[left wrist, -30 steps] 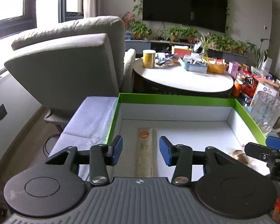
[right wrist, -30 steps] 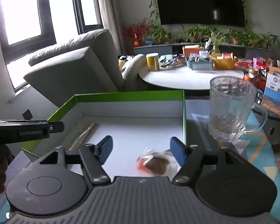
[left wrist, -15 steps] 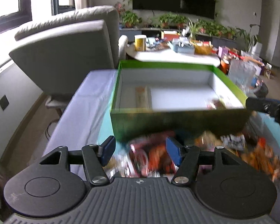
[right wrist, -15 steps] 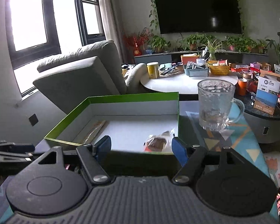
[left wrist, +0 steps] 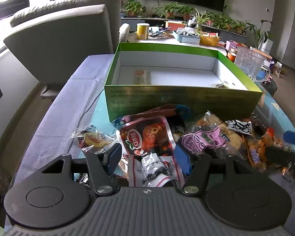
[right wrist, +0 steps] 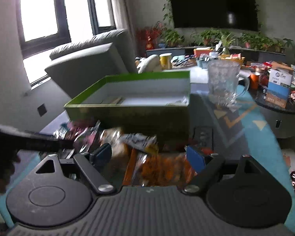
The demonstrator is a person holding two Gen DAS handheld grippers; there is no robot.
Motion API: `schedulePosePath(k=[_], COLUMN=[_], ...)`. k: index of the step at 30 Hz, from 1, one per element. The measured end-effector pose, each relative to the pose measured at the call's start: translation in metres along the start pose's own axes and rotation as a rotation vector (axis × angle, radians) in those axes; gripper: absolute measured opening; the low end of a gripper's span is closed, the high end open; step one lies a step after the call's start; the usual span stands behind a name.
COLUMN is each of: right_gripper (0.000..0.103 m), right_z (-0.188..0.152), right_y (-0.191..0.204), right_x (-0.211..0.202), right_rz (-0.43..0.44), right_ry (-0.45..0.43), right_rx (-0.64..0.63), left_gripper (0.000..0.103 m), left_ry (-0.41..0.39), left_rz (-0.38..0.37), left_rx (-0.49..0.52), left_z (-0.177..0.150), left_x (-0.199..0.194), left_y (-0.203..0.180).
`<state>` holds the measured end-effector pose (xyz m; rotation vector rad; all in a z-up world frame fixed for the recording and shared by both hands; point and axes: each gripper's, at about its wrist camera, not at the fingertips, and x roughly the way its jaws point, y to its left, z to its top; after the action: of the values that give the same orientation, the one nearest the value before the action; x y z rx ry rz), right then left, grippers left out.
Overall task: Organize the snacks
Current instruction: 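Return both grippers to the snack pile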
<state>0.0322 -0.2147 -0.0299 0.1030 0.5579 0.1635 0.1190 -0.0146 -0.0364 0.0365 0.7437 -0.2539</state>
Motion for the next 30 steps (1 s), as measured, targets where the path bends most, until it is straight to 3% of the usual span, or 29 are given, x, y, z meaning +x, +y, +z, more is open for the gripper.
schedulePosePath(k=[9, 13, 19, 30], right_gripper=[0.058, 0.058, 0.058, 0.058], right_z=[-0.010, -0.019, -0.024, -0.025], right_y=[0.016, 0.017, 0.010, 0.009], right_x=[0.003, 0.000, 0.009, 0.021], right_rz=[0.010, -0.023, -0.053, -0.089], right_ry=[0.014, -0.005, 0.018, 0.042], right_rx=[-0.074, -0.103, -0.068, -0.021], left_gripper=[0.059, 0.059, 0.059, 0.062], left_ry=[0.005, 0.013, 0.033, 0.030], left_rz=[0.003, -0.005, -0.022, -0.007], left_rx=[0.016, -0.003, -0.060, -0.054], left_z=[-0.005, -0.005, -0.008, -0.007], left_x=[0.003, 0.002, 0.004, 0.011], left_y=[-0.006, -0.002, 0.004, 0.002])
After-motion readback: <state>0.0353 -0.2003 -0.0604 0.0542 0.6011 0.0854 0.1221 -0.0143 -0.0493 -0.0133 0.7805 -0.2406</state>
